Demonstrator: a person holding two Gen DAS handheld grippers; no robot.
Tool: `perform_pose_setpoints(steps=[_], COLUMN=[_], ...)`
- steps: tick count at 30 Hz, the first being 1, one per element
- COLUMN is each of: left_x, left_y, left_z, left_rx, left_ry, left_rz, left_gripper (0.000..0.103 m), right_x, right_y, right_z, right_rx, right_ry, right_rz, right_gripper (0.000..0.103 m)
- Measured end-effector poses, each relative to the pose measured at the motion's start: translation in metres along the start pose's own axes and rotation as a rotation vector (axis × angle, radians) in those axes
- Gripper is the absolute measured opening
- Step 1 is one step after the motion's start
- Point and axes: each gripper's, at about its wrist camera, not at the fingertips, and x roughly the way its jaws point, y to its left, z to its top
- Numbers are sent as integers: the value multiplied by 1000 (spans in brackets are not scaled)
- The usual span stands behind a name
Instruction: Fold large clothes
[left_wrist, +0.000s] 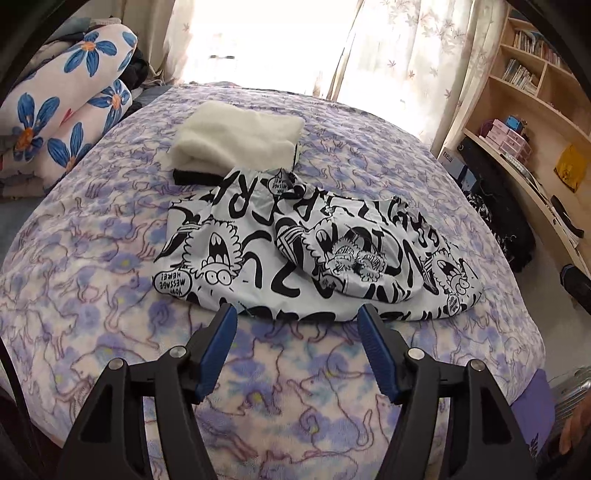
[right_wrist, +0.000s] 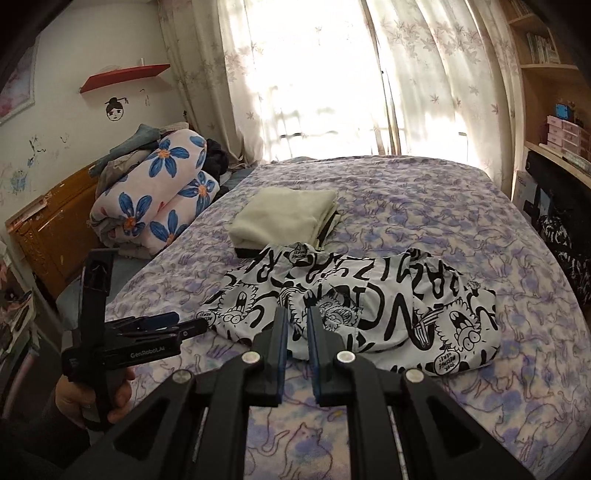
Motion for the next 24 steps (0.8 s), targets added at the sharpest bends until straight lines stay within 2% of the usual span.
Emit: perform_pose_setpoints(steps=[4,7,10,14,19,24], left_x=[21,48,82,126,166,196], left_y=[6,18,37,64,86,96], left_z=[-10,-19,-32,-46,-49,-23], left_rx=[0,-43,-137,-282,-386,-431], left_ry=[24,64,117,162,135,93], left_rz=[36,2,-83,-159,-167,-131], left_gripper=[68,68,68,68,68,68], right_x=[21,49,79,113,150,175], right_y=[3,-2,-9,-18,-30,-38], right_z=[-11,-21,-29,-37,-41,-41], right_rx=[-89,-91,-57,9,51,54], right_ry=[-19,-22,-14,-14,5,21], right_rz=[-138,-172,-183,-168,-154,-136], right_gripper=[10,10,10,10,10,10])
